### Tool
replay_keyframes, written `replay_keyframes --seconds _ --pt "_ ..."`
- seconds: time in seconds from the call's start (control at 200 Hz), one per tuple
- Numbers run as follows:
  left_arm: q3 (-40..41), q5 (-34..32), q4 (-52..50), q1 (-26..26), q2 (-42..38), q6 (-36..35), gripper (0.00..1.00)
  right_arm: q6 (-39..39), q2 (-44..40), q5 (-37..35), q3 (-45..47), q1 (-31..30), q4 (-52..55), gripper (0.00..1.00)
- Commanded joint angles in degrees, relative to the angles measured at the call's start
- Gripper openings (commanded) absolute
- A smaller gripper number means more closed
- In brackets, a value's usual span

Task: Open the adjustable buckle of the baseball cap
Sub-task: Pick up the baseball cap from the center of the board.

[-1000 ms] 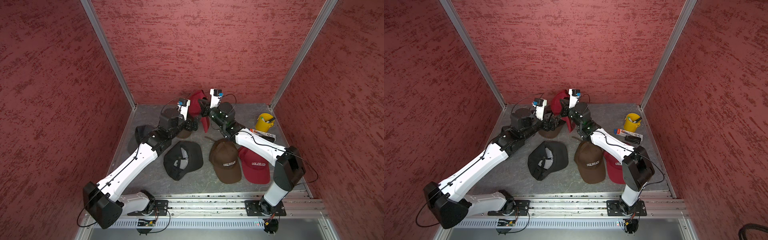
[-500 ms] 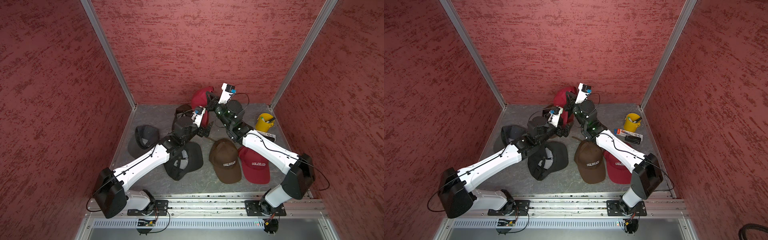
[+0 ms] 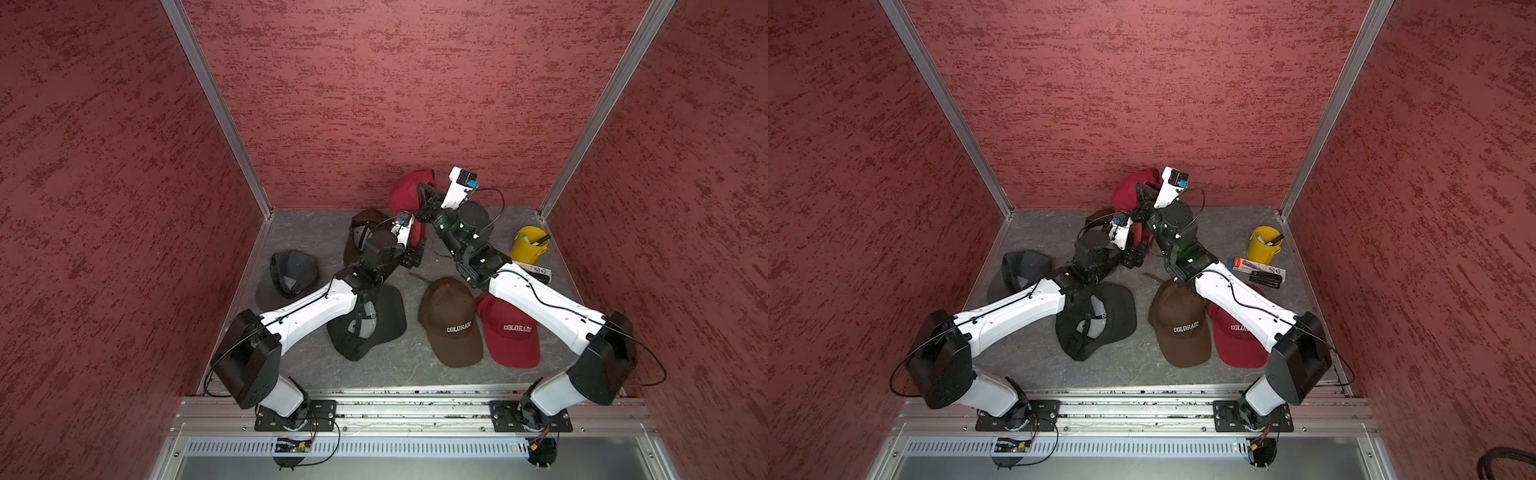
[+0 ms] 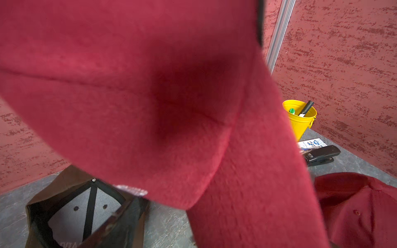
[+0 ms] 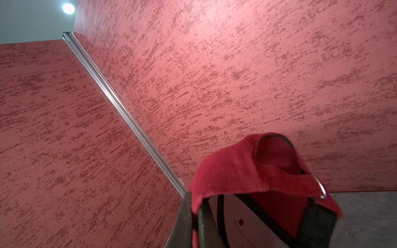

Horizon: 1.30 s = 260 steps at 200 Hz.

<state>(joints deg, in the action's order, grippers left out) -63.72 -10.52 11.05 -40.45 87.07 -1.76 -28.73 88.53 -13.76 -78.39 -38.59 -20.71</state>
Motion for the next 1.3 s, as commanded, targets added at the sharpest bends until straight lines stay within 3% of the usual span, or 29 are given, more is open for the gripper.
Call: replay_keyframes --seconds 0.0,0.105,0.19,0.25,0.351,0.456,0.611,0.726,1.047,1.297 --pt "0.9 0.7 3.0 0.4 -1.9 0.9 0.78 0.5 -2.4 -1.7 1.4 -0.4 -1.0 0.0" --pt "2.8 2.5 4.5 0.6 -3.1 1.3 0.63 0.8 -2.3 -1.1 1.6 -0.4 -1.1 0.01" --pt "3.2 2.4 4.3 0.7 -3.4 1.7 0.36 0.8 -1.9 -0.5 1.3 -0.4 -1.1 0.01" --pt "3.2 2.2 4.2 0.7 -3.4 1.9 0.24 0.8 -1.6 -0.1 0.9 -0.4 -1.0 0.01" --pt "3.3 2.4 4.1 0.7 -3.7 2.3 0.09 0.9 -1.3 0.0 0.6 -0.4 -0.8 0.03" --pt "3.2 2.9 3.7 0.9 -4.2 3.0 0.01 2.4 -1.3 -0.2 0.6 -0.4 -0.7 0.15" --pt "2.9 5.8 3.0 2.0 -5.6 5.6 0.0 8.5 -3.1 -0.5 1.3 0.1 -0.2 0.42" --pt "3.2 10.1 3.1 4.4 -6.9 10.0 0.0 12.4 -5.0 -0.1 2.5 1.6 1.1 0.52" --pt "5.4 26.5 9.5 11.4 -8.4 21.7 0.0 16.1 -15.7 0.6 11.1 8.7 2.9 0.59" --pt "6.4 33.3 13.0 13.0 -8.9 25.4 0.0 15.2 -16.8 14.7 16.6 12.0 0.7 0.61"
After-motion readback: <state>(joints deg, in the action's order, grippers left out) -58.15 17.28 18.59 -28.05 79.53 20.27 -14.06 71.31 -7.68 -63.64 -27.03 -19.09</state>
